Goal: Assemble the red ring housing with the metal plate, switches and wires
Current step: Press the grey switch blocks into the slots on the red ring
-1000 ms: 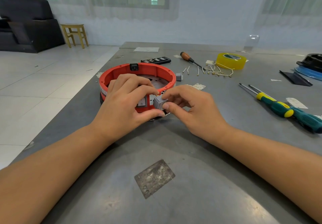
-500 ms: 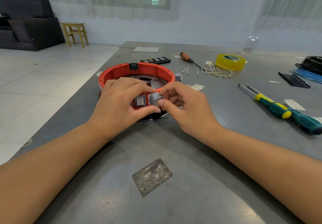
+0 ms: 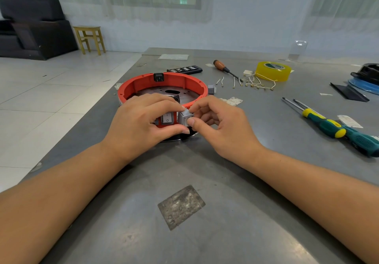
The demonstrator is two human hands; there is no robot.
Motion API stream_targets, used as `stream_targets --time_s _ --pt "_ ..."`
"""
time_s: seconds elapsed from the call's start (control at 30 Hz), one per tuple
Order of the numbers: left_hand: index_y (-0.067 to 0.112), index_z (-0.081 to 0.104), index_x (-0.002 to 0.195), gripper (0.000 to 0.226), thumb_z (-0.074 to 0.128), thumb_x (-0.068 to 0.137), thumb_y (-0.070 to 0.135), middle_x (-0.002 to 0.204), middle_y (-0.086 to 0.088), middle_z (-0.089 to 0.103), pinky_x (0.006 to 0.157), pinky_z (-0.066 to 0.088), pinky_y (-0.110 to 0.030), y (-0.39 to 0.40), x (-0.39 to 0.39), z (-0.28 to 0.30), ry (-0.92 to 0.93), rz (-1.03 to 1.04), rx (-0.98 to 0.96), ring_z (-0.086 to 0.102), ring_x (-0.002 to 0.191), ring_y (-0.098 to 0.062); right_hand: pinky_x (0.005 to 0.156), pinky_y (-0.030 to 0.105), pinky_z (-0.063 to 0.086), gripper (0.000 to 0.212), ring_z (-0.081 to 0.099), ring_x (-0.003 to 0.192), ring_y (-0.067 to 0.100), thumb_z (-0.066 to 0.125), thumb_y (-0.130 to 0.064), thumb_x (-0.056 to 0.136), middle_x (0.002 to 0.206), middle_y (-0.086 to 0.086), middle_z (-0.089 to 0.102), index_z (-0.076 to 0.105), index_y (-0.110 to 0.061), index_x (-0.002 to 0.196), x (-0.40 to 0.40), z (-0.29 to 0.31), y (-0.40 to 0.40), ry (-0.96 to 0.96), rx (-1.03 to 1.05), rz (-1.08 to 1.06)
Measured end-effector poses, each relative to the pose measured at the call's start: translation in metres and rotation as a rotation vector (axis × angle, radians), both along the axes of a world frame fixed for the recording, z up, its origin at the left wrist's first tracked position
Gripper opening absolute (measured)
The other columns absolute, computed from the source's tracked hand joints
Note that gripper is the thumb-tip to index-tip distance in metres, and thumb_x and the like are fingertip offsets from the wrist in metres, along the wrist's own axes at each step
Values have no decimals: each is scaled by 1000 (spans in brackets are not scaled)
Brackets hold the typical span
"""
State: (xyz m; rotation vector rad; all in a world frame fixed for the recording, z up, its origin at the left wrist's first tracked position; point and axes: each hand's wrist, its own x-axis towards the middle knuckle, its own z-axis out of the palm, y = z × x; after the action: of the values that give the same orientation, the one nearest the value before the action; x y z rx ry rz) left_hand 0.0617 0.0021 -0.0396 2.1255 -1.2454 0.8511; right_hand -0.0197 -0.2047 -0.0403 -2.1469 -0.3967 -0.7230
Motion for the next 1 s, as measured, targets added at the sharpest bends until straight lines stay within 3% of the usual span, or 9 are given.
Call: stream_targets --time_s 0.8,1.0 --pt "16 80 110 49 68 88 58 114 -1 77 80 54 -52 -3 -2 -1 -33 38 34 72 107 -26 74 32 56 16 65 82 13 74 -17 92 91 -4 67 70 -16 108 0 1 2 -28 -74 -61" --pt "19 73 121 59 64 86 65 113 2 76 85 53 -50 -3 -6 1 22 73 50 71 106 -23 75 31 56 17 65 82 12 73 -17 93 92 -3 67 70 -15 110 3 2 2 -26 -89 -74"
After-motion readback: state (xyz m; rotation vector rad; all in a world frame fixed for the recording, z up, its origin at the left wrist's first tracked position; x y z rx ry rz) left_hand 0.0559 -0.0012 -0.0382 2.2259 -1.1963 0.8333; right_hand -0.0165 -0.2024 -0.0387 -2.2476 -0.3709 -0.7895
